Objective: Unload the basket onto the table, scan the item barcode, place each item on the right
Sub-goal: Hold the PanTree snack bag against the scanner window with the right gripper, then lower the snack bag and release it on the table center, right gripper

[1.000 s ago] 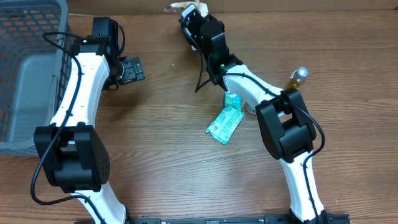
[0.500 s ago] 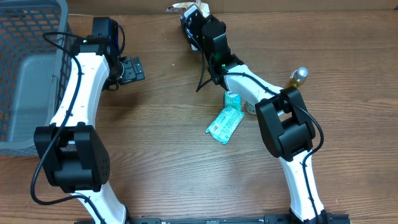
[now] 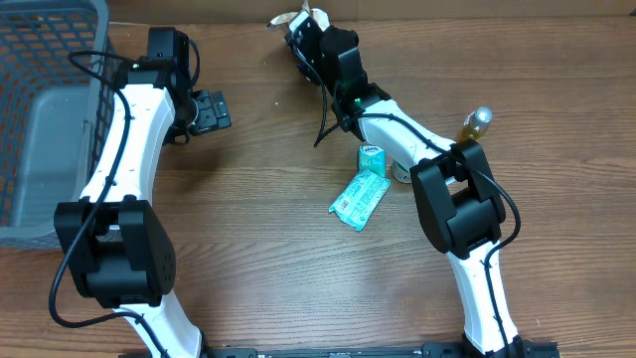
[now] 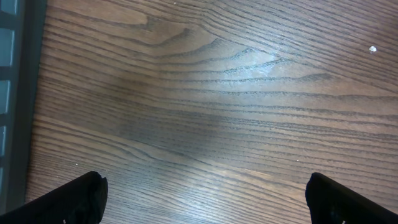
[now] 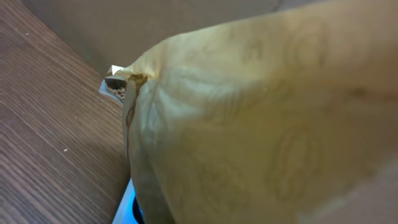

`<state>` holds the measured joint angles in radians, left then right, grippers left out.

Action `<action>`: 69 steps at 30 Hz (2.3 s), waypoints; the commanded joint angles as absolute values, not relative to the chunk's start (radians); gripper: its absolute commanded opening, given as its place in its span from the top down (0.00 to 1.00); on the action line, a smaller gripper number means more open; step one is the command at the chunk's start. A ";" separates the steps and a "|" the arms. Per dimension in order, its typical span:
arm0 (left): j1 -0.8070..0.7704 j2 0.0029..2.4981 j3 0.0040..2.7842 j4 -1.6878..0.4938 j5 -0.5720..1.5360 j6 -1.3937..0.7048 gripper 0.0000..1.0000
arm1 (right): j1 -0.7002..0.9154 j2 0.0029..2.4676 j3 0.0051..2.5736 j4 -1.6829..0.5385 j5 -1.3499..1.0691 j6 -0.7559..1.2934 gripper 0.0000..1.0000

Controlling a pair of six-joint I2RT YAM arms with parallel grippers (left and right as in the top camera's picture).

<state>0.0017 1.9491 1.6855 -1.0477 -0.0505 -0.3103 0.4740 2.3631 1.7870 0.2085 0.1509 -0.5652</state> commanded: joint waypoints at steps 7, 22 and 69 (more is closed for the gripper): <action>0.000 1.954 1.703 -1.047 -0.062 -0.302 0.00 | 0.470 2.381 1.769 0.230 0.149 -0.545 0.96; 0.000 1.954 1.703 -1.047 -0.062 -0.302 0.00 | 0.470 2.055 1.769 -0.242 0.031 -0.168 0.96; 0.000 1.954 1.703 -1.047 -0.062 -0.302 0.01 | 0.476 2.006 1.713 -0.858 -0.079 0.183 0.00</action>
